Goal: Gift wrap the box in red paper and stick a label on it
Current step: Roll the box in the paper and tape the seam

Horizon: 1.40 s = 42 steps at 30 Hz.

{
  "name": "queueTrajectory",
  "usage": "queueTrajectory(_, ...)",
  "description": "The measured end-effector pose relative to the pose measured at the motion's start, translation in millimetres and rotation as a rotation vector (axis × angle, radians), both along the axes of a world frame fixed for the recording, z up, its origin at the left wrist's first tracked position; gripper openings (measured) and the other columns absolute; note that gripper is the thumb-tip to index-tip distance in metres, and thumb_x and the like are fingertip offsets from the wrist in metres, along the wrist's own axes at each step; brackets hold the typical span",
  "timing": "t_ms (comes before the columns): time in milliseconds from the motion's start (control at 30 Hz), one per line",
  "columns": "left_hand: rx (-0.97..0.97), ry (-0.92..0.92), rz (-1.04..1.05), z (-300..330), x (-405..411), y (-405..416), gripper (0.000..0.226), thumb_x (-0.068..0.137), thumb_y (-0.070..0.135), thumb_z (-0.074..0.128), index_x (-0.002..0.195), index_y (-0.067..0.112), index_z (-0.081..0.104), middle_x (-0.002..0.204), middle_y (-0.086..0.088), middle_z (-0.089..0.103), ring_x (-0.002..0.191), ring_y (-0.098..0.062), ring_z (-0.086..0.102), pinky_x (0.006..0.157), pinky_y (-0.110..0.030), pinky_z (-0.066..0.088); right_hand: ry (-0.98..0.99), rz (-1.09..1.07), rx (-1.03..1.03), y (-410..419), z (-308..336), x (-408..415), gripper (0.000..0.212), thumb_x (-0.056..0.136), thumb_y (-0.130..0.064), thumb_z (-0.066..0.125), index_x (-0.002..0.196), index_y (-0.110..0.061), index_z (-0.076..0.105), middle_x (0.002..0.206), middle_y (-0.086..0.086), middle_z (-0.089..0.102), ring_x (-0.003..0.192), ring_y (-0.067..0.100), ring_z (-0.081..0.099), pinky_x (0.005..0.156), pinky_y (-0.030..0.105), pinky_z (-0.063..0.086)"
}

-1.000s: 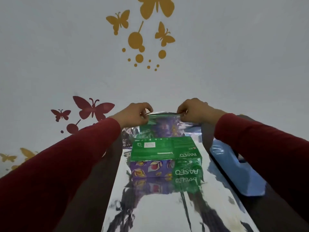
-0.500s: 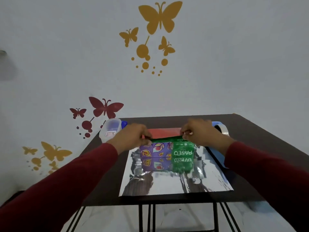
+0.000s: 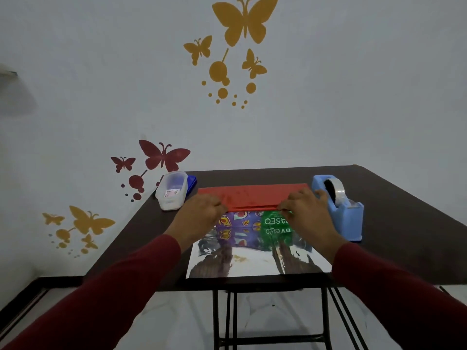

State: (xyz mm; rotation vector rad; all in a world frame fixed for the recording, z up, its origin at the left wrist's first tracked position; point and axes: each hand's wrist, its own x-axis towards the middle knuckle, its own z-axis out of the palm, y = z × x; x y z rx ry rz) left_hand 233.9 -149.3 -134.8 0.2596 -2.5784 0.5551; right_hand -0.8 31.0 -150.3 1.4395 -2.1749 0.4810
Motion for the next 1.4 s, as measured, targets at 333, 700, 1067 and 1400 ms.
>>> queueTrajectory(333, 0.081, 0.095, -0.004, -5.8, -5.4, 3.6, 0.016, 0.076, 0.025, 0.083, 0.087, 0.014, 0.081, 0.074, -0.002, 0.072, 0.067, -0.023, 0.066, 0.066, -0.037, 0.056, -0.040, 0.053, -0.159, -1.8, -15.9, -1.4, 0.021, 0.068, -0.017, 0.093, 0.078, -0.033, 0.082, 0.074, -0.012, 0.066, 0.086, 0.024, 0.059, 0.081, 0.046, 0.037)
queueTrajectory(700, 0.580, 0.179, -0.106, 7.3, -88.4, 40.5, 0.020, 0.095, 0.027, 0.072, 0.112, 0.020, 0.080, 0.092, 0.007, 0.063, 0.094, -0.016, 0.058, 0.081, -0.029, 0.047, 0.034, 0.042, -0.200, -1.1, -20.8, 0.4, 0.020, 0.071, -0.020, 0.091, 0.083, -0.033, 0.083, 0.074, -0.011, 0.064, 0.085, 0.025, 0.059, 0.078, 0.043, 0.037)
queueTrajectory(1067, 0.608, 0.407, -0.162, -25.9, -97.1, 33.6, 0.019, 0.088, 0.026, 0.079, 0.105, 0.019, 0.082, 0.088, 0.005, 0.063, 0.092, -0.017, 0.052, 0.075, -0.032, 0.048, -0.208, 0.070, -0.114, 37.8, 9.7, 23.0, 0.023, 0.088, -0.018, 0.065, 0.097, -0.029, 0.083, 0.092, -0.006, 0.077, 0.091, 0.017, 0.066, 0.079, 0.032, 0.048)
queueTrajectory(1400, 0.623, 0.468, -0.137, -31.6, -105.7, 29.9, 0.015, 0.085, 0.024, 0.082, 0.099, 0.019, 0.082, 0.084, 0.007, 0.063, 0.088, -0.015, 0.051, 0.071, -0.029, 0.042, -0.513, -0.278, -0.147, 80.3, 53.1, -40.2, 0.016, 0.084, -0.030, 0.062, 0.073, -0.026, 0.074, 0.075, -0.006, 0.071, 0.070, 0.018, 0.065, 0.060, 0.024, 0.043)
